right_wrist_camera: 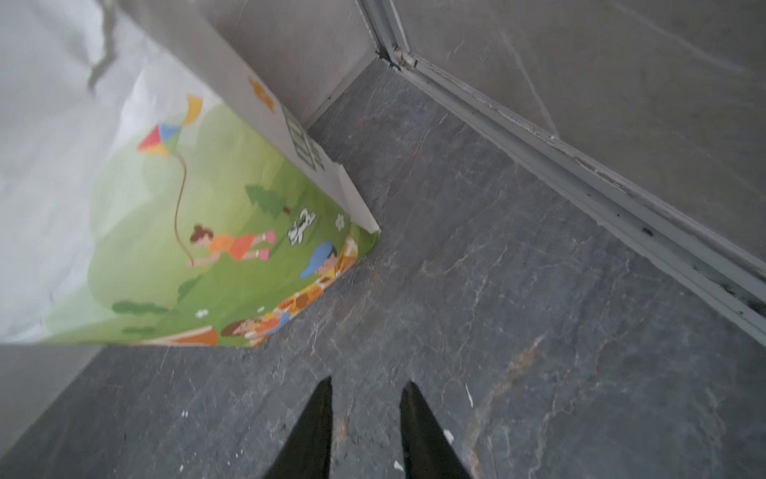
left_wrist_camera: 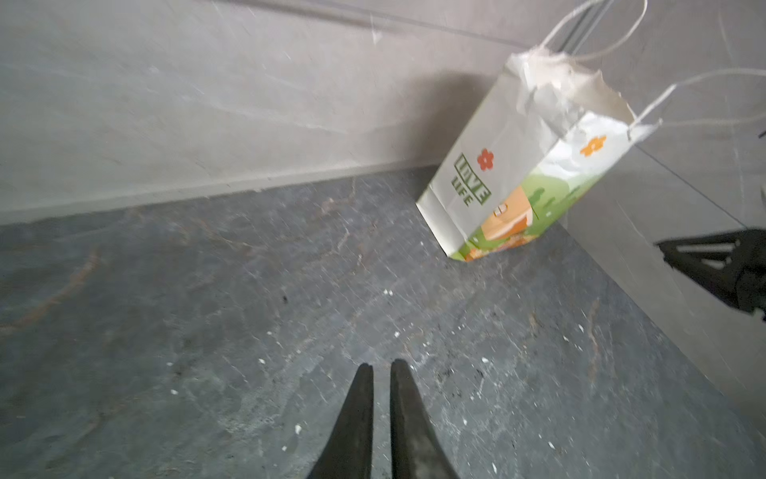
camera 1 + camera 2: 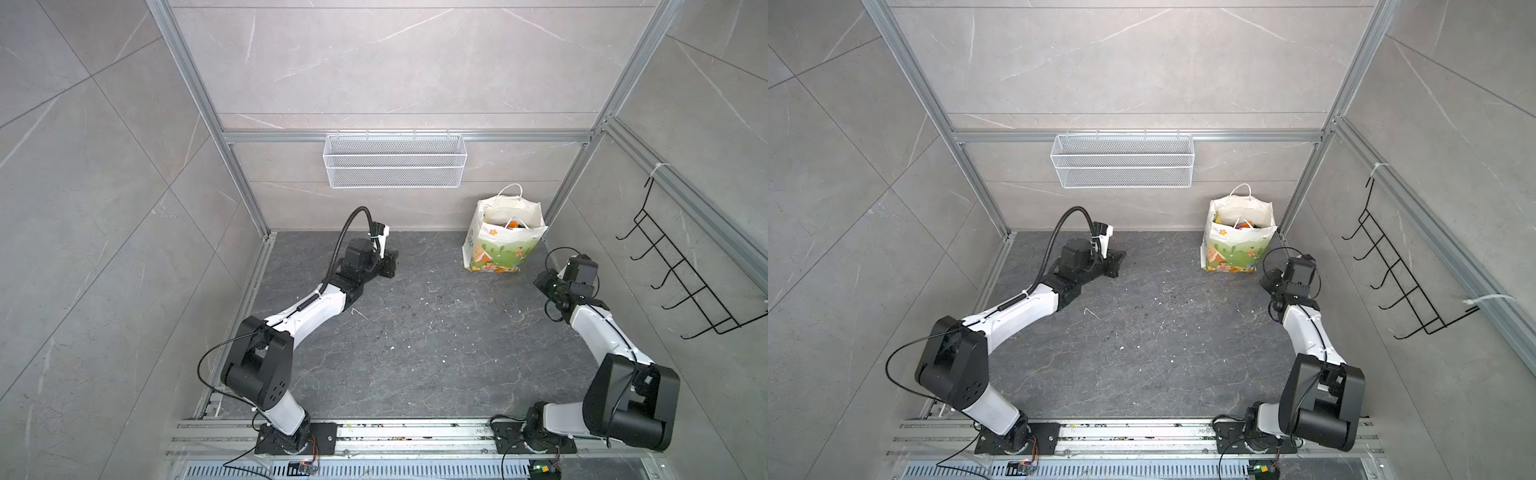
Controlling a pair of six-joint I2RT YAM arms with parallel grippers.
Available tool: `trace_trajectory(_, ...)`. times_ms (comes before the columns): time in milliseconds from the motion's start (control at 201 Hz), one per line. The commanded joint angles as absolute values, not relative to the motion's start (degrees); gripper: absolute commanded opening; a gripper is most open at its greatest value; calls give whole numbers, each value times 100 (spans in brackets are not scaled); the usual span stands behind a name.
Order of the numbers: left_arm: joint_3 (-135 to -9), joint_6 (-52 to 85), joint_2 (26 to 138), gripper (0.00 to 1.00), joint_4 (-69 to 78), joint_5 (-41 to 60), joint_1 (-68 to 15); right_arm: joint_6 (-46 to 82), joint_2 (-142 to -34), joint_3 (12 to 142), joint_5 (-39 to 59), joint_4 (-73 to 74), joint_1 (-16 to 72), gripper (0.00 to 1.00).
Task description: Take the snacks out of the paper bag
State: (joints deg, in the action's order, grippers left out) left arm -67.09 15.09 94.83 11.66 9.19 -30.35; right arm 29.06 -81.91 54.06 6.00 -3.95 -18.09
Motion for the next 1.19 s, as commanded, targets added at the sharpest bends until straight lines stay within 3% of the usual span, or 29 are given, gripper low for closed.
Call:
trace_trajectory(0, -7012, 1713, 9568, 10, 1181, 1296, -3119, 2382, -8772, 6249, 646, -871, -1848, 29)
trace_trajectory(139, -6978, 1673, 9507, 7, 1165, 1330, -3146, 1816, -9553, 7149, 439, -1322, -2001, 16)
trace_trajectory(269, -6872, 1635, 9399, 5, 1149, 1193, -3140, 1369, -10491, 8355, 689, -2089, -2117, 12)
trace_trajectory(309, -6832, 1624, 9350, 0, 1158, 1195, -3146, 1263, -10729, 8664, 750, -2218, -2147, 11)
trace_trajectory(458, -6598, 1600, 9230, 0, 1243, 1089, -3149, 953, -11377, 9378, 1080, -2272, -2276, 7)
trace_trajectory(587, -6495, 1600, 9202, 0, 1255, 1053, -3155, 513, -12457, 10892, 1737, -3200, -2281, 2)
trace_trajectory(796, -6429, 1558, 9152, 0, 1227, 1070, -3182, 389, -13867, 12763, 2267, -3811, -2281, 2)
trace_trajectory(1055, -6352, 1462, 9008, 0, 1145, 1004, -3225, 506, -16333, 16767, 3496, -5305, -2234, 0)
trace_trajectory(1189, -6260, 1458, 8982, 0, 1217, 959, -3260, 1070, -16508, 16452, 3877, -4569, -2206, 0)
